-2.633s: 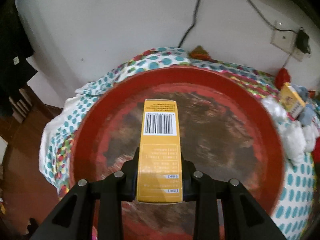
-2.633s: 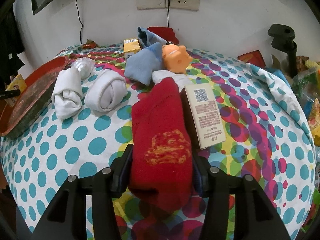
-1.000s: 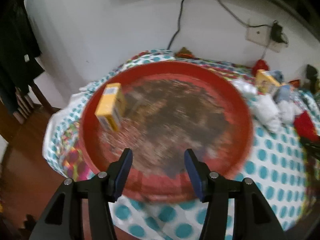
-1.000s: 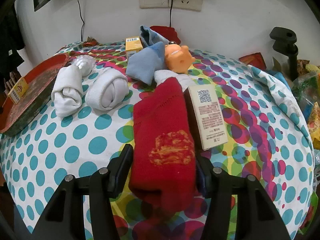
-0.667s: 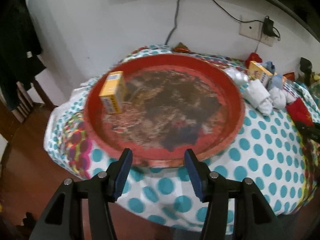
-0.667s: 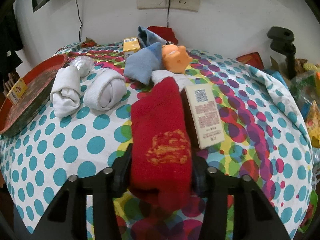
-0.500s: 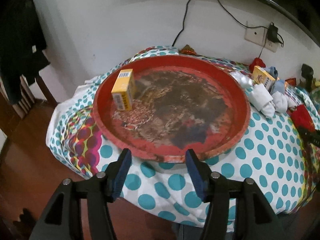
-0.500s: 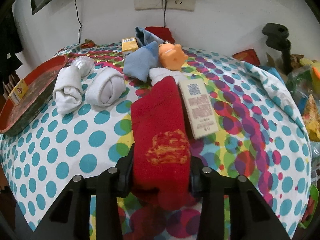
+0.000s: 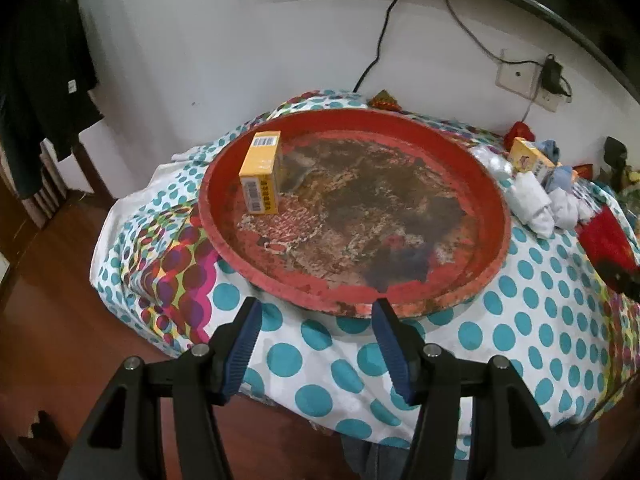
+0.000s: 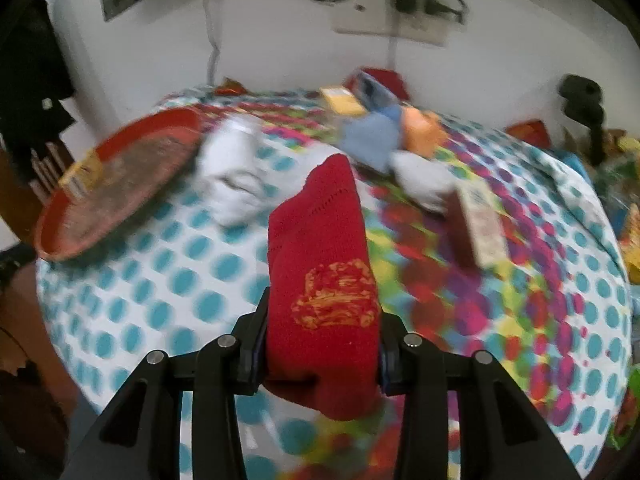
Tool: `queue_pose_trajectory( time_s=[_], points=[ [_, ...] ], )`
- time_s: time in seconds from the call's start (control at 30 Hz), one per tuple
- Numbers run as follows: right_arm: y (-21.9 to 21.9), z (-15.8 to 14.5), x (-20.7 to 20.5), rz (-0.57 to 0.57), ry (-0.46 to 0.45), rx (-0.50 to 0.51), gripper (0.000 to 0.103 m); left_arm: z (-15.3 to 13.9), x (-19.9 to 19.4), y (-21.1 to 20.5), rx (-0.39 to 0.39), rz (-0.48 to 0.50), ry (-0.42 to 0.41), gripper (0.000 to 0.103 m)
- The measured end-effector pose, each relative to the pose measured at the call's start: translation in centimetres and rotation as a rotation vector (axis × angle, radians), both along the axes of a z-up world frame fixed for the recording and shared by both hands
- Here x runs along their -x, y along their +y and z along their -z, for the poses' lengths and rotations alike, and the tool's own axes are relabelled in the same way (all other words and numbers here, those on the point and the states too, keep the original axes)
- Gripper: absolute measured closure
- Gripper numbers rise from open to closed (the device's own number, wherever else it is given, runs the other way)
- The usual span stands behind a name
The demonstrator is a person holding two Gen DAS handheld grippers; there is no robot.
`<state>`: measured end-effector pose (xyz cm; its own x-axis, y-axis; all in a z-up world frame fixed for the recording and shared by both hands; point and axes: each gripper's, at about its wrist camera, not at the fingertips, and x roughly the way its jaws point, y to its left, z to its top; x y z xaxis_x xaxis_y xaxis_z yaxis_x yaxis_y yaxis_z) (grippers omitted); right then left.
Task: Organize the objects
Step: 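Carry the red sock into the red tray and open right tool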
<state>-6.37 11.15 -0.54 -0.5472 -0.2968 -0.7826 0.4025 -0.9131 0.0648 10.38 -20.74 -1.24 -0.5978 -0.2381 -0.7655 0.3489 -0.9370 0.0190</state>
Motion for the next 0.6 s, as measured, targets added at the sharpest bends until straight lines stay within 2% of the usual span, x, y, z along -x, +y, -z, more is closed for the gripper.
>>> queue_pose_trajectory(
  time_s=[0.33, 0.6],
  points=[
    [-10.1, -2.8, 0.4, -0.160, 0.011, 0.060, 0.064, 0.4, -0.5, -1.3, -0.021, -0.030, 0.006, 0.044],
    [-18.6, -2.4, 3.4, -0.246, 0.001, 0.008, 0.064, 0.8, -0.5, -1.3, -0.057, -0.011, 0.018, 0.044]
  ],
)
